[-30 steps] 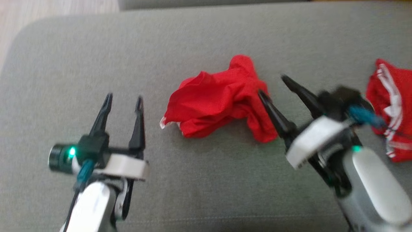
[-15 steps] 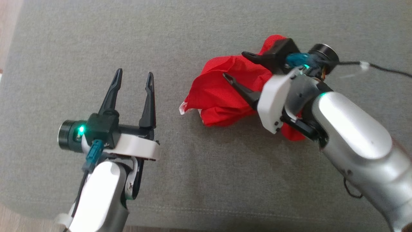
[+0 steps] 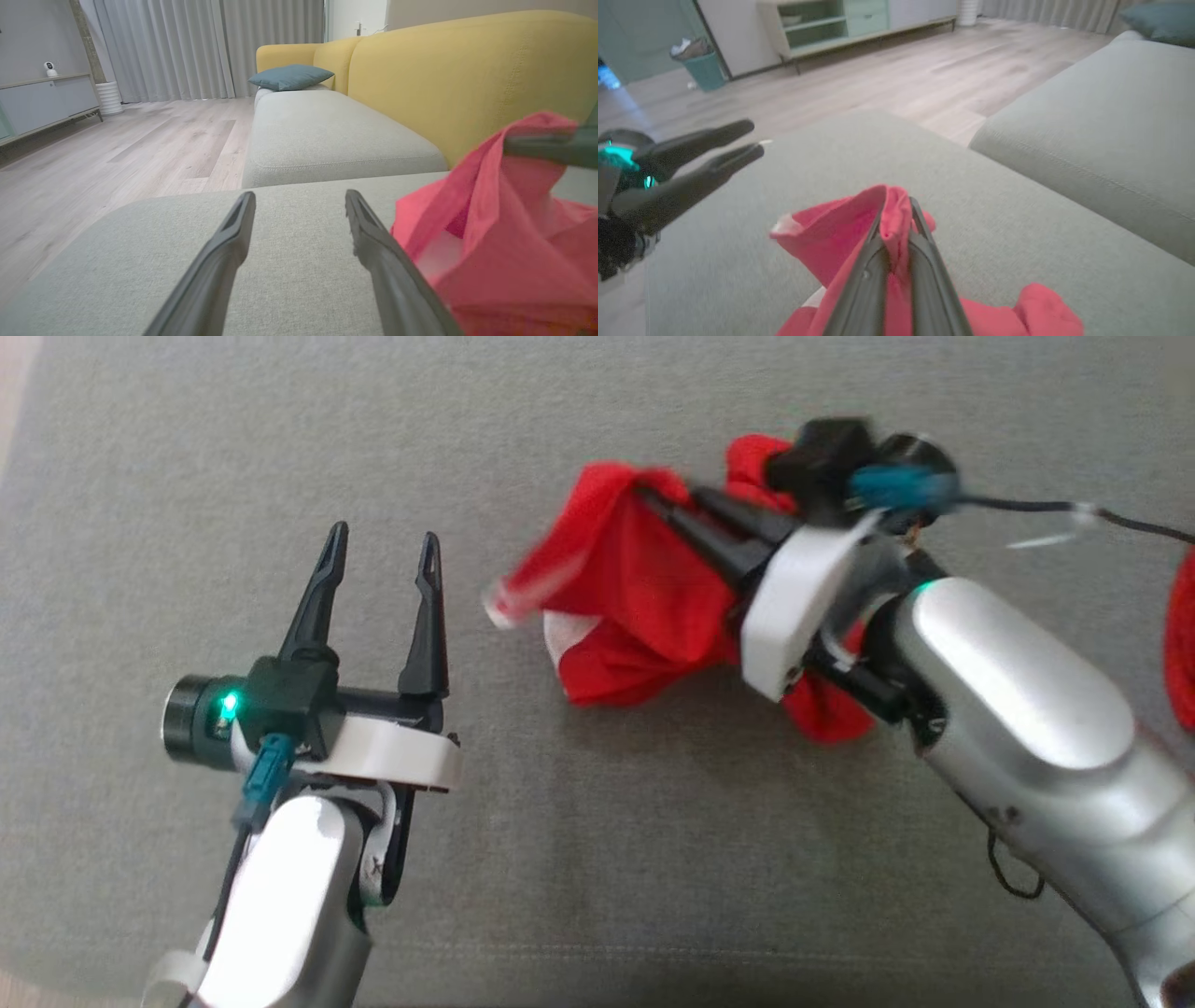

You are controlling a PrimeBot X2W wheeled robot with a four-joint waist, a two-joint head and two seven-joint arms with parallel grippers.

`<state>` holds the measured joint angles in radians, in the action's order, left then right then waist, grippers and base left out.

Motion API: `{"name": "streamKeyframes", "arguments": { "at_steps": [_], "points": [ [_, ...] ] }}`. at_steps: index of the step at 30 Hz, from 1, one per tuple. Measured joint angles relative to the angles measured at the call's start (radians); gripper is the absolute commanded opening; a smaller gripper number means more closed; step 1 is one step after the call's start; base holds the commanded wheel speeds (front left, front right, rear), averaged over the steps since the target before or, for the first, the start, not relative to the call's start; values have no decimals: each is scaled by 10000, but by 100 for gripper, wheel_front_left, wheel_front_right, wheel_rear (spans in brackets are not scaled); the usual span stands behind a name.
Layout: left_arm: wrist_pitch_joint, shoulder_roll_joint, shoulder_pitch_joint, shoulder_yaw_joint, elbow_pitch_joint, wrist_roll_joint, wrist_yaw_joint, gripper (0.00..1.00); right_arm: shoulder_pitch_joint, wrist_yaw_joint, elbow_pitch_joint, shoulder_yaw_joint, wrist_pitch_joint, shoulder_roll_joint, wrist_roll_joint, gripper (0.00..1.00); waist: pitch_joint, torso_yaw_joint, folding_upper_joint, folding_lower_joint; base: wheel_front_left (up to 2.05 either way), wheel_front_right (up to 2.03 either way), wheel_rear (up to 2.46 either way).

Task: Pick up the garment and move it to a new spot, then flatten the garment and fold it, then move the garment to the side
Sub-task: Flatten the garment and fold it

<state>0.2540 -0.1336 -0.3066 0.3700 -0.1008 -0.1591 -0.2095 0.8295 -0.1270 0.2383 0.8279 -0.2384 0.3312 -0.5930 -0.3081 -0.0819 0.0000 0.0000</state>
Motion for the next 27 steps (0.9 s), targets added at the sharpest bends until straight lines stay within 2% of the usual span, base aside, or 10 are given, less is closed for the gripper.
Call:
{"name": "streamKeyframes", "arguments": {
  "at_steps": [4, 5, 9, 14, 18, 19, 20, 21, 27],
  "points": [
    [2, -75, 167, -96, 0, 10, 17, 100, -979, 0, -224, -1620, 631, -25, -173, 0, 177, 280, 0, 0, 0, 0, 0],
    [2, -75, 167, -96, 0, 10, 17, 100, -979, 0, -224, -1620, 631, -25, -173, 0, 177, 280, 0, 0, 0, 0, 0],
    [2, -190, 392, -234, -2, 10, 59, 100, -2590, 0, -276, -3568, 1020, -136, -174, 0, 336, 542, 0, 0, 0, 0, 0],
    [21, -261, 407, -253, -2, 21, 82, 100, -4720, 0, -284, -5969, 1388, -913, -261, 0, 505, 705, 0, 0, 0, 0, 0],
    [27, -336, 566, -265, -2, 84, 82, 100, -6231, 0, -291, -7112, 1567, -1639, -545, 0, 582, 731, 0, 0, 0, 0, 0],
    [27, -353, 647, -265, -2, 82, 81, 100, -6561, 0, -301, -7265, 1630, -1833, -675, 42, 596, 736, 0, 0, 0, 0, 0],
    [27, -366, 721, -270, -2, 82, 81, 100, -6855, 0, -313, -7365, 1655, -2002, -780, 96, 609, 745, 0, 0, 0, 0, 0],
    [27, -382, 790, -272, -4, 82, 77, 100, -7124, 0, -314, -7419, 1697, -2134, -800, 100, 620, 758, 0, 0, 0, 0, 0],
    [27, -422, 988, -290, -2, 61, 6, 100, -7813, 0, -777, -7837, 2493, -2347, -481, 100, 690, 860, 0, 0, 0, 0, 0]
  ]
}}
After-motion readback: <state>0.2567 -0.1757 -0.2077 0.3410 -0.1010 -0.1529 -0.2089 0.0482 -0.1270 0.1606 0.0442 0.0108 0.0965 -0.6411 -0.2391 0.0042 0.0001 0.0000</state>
